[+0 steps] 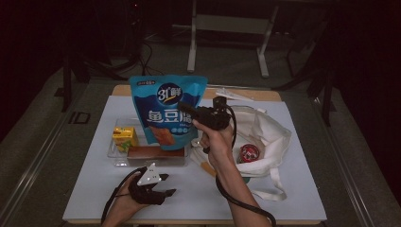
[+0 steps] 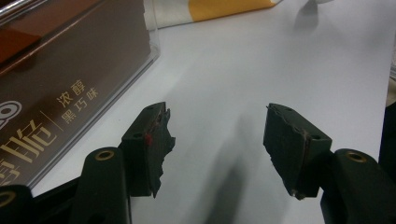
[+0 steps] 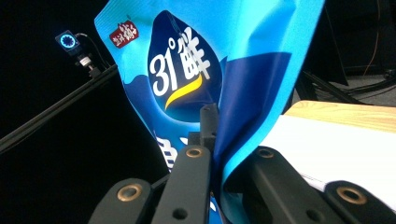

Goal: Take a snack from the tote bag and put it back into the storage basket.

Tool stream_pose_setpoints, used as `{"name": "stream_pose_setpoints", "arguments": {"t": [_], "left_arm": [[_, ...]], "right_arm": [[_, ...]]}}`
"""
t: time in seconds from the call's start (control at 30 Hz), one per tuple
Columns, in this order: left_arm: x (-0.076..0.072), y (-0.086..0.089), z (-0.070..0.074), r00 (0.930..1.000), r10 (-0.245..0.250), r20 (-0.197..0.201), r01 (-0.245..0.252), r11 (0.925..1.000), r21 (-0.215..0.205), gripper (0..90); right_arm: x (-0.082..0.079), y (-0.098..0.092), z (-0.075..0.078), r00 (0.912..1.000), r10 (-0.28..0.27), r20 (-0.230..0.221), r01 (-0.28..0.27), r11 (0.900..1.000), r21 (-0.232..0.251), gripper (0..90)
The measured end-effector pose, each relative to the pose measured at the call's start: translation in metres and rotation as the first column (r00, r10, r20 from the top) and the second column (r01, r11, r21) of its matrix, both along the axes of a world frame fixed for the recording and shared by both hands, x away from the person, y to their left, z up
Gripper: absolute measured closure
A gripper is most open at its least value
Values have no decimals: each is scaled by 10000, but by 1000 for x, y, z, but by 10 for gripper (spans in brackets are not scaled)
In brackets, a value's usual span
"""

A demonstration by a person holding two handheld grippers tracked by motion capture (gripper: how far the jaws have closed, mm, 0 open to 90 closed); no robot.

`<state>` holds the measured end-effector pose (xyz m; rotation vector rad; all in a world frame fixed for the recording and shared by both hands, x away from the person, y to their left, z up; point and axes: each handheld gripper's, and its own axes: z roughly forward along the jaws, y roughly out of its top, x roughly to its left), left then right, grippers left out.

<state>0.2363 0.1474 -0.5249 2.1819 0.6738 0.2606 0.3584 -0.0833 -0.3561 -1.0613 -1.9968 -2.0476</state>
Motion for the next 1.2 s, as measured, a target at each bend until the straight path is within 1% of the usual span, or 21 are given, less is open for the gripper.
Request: {"name": "stream_pose_setpoints", "arguments": {"t": [0.1,0.23,0.3,0.47,0.53,0.67,0.9,1.13,1.2], "left_arm": [[0,0,0,10000,2,8,-2,10000,-7,402],[0,1,0,10000,10,16,-10,10000,-20,402],[0,1,0,10000,15,2,-15,10000,-21,402],[-1,1,0,10000,-12,-11,12,10000,-18,402],[0,1,0,10000,-12,-26,12,10000,-30,402],[-1,1,-1,10000,-34,-20,34,10000,-53,402],[-1,1,0,10000,-34,-25,34,10000,-69,401],[-1,1,0,10000,-19,-5,19,10000,-69,402],[-1,1,0,10000,-28,-18,28,10000,-62,401]], "right_arm": [[0,6,2,9999,44,140,-43,9999,-98,900],[3,11,2,9998,84,174,-83,10000,-53,900],[4,13,0,9997,113,222,-113,9999,-28,900],[8,16,-6,9999,56,118,-57,10000,43,900],[9,17,-7,9998,86,182,-86,10000,14,900],[14,19,-9,9999,-13,163,14,10000,-94,900],[20,20,-11,9996,-193,195,194,9998,-41,900],[27,22,-17,9991,-380,184,380,9993,-42,900],[29,24,-19,9990,-439,97,440,9990,-19,900]]}}
